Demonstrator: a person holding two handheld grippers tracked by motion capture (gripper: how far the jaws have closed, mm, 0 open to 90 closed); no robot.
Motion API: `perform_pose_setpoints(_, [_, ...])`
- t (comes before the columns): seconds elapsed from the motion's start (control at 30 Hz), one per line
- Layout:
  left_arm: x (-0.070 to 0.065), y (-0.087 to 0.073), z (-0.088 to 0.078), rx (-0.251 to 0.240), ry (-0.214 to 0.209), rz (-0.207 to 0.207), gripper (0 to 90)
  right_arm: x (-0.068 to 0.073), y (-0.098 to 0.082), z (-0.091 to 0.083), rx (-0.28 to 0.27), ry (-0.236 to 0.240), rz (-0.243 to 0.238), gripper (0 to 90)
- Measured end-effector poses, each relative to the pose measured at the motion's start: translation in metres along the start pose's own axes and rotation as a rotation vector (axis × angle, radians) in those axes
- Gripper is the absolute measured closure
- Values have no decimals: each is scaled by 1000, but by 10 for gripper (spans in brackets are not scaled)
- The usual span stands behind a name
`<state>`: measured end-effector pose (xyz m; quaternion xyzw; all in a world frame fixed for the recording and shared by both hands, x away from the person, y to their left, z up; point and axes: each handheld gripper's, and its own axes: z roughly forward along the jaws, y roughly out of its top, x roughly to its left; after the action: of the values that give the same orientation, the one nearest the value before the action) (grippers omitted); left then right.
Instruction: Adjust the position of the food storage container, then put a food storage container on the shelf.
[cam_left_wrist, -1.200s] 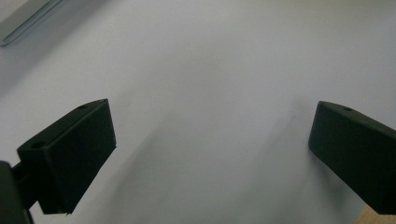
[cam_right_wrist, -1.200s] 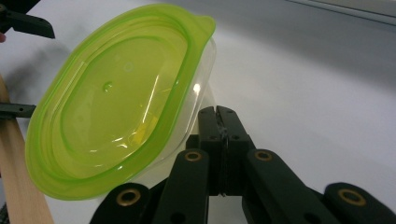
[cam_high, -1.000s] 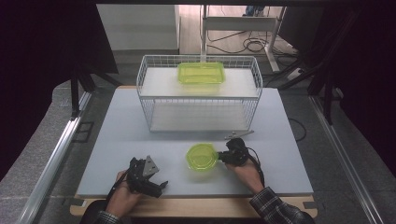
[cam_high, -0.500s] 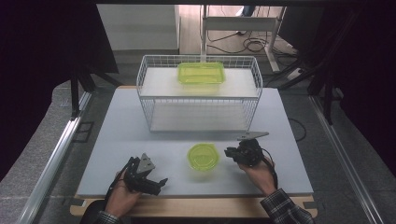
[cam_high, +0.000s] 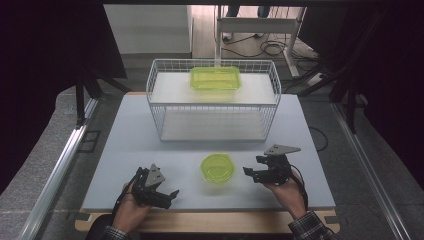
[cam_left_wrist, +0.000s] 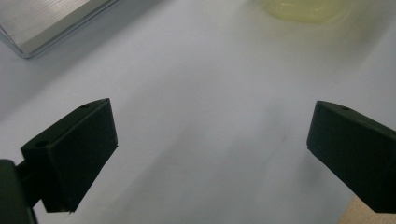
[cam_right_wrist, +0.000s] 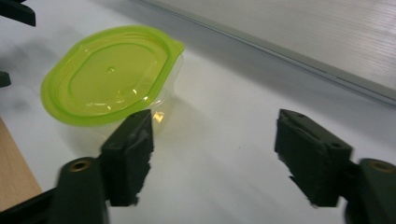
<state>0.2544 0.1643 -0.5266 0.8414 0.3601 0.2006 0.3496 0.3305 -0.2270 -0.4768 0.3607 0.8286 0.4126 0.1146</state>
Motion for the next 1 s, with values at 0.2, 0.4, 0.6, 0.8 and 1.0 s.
perform_pose_setpoints(0.2, [0,0,1,0,2,4,6,1,-8,-3,-7,11,-11,123])
perform_pose_setpoints(0.4, [0,0,1,2,5,8,4,0,-13,-3,-7,14,-20,85])
perform_pose_setpoints(0.6, [0,0,1,5,5,10,4,-3,-15,-1,-4,9,4,69])
perform_pose_setpoints(0.8, [0,-1,2,9,4,12,4,-3,-12,0,-10,3,37,37])
perform_pose_setpoints(1.0, [-1,0,3,16,8,17,4,-2,-5,4,-4,39,83,29])
